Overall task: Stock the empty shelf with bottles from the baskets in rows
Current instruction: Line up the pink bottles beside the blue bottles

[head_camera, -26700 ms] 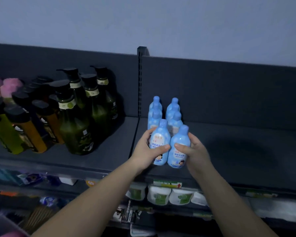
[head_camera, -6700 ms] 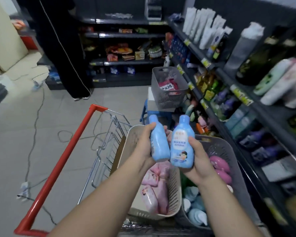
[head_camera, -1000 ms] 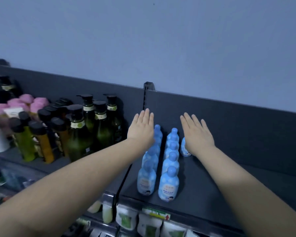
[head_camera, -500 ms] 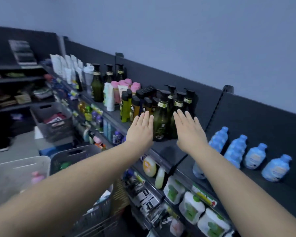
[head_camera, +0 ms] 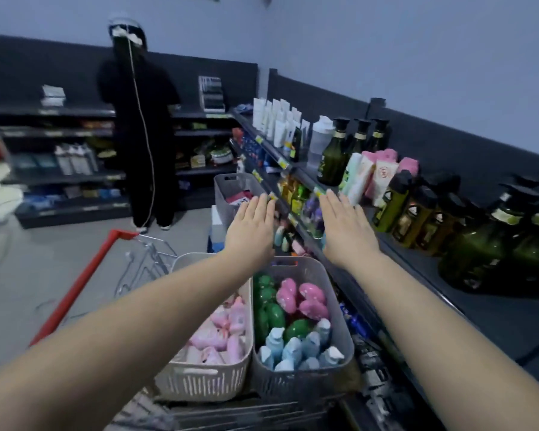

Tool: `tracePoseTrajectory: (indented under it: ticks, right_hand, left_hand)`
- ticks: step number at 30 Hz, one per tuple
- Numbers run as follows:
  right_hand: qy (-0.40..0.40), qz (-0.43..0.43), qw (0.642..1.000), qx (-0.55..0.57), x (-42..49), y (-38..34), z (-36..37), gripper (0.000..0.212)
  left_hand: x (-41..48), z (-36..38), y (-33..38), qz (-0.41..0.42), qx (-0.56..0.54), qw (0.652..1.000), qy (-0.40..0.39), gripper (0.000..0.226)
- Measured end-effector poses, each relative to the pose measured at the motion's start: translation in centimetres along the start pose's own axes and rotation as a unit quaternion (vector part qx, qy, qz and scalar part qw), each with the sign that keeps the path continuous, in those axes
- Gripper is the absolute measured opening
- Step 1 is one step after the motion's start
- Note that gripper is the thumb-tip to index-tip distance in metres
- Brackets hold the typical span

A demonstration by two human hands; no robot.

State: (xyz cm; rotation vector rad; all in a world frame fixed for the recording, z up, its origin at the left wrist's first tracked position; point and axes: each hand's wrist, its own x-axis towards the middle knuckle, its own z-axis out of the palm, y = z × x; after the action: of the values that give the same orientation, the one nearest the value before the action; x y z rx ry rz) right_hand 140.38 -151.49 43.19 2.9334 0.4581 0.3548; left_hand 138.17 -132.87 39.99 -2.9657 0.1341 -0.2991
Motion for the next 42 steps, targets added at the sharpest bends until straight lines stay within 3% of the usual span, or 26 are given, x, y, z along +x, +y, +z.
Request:
tracePoseTrajectory:
  ticks: [7, 14, 24, 31, 42]
  right_hand:
    - [-0.024, -0.065, 0.996, 0.049, 5.4, -14.6, 3.7, 0.097]
    - [-0.062, -0.111, 0.990, 0.053, 8.0, -21.4, 8.0, 0.096]
    - [-0.198, -0.179, 0.962, 0.060, 9.1, -23.3, 18.5, 0.095]
    - [-0.274, -0.272, 0.919, 0.085, 10.7, -25.2, 24.2, 0.096]
    - [-0.322, -0.290, 0.900, 0.049, 12.6, -28.2, 33.5, 0.089]
  left_hand:
    - [-3.7, 6.6, -14.3, -0.071, 0.010, 0.996, -0.056, 0.091]
    - [-4.8, 12.4, -19.4, -0.092, 0.004, 0.989, -0.112, 0.083]
    - [-5.5, 23.0, -19.0, -0.060, -0.006, 0.960, -0.273, 0.081]
    - [-5.5, 28.9, -18.5, -0.095, -0.028, 0.933, -0.345, 0.072]
    - [-5.5, 37.2, -17.3, -0.185, -0.169, 0.871, -0.421, 0.074]
